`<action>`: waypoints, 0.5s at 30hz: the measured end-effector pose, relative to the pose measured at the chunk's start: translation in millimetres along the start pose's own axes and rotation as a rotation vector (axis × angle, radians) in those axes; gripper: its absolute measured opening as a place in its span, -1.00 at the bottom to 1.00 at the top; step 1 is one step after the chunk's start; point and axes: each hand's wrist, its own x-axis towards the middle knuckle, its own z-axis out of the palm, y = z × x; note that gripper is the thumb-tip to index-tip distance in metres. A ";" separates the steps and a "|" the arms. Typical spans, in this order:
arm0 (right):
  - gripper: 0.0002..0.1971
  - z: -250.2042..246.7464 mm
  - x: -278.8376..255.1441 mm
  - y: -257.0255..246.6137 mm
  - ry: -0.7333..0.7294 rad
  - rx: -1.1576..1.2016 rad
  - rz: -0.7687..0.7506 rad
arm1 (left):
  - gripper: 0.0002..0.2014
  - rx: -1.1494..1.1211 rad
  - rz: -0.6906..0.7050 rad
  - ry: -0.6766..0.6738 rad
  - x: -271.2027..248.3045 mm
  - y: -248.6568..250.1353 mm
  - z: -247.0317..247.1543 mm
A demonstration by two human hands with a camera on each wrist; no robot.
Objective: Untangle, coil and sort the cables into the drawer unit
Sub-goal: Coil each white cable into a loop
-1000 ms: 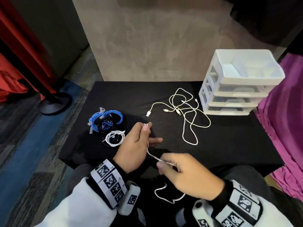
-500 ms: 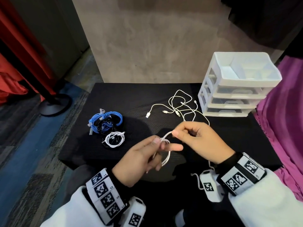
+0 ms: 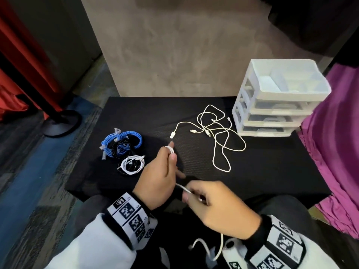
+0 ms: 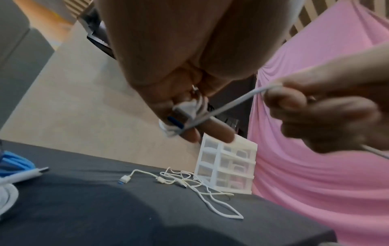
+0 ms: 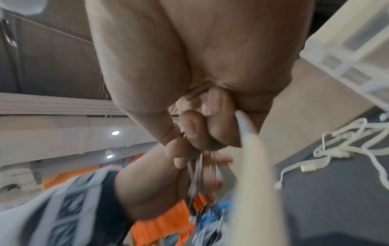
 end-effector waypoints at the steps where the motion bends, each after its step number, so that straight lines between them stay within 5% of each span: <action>1: -0.79 -8.8 2.9 0.8 0.024 -0.017 -0.002 | -0.82 0.072 0.000 -0.036 -1.0 -5.5 0.5; 3: -0.83 -29.9 11.2 3.8 0.094 -0.045 0.006 | -0.76 0.029 -0.022 -0.137 -6.9 -5.6 1.9; 8: -0.87 -62.9 33.0 15.3 0.199 0.127 0.001 | -0.54 -0.513 -0.142 -0.442 -16.8 29.8 -1.5; 15: -0.76 -18.7 28.2 47.6 0.206 0.353 0.039 | -0.73 -1.209 -0.254 -0.297 -10.6 35.1 -15.7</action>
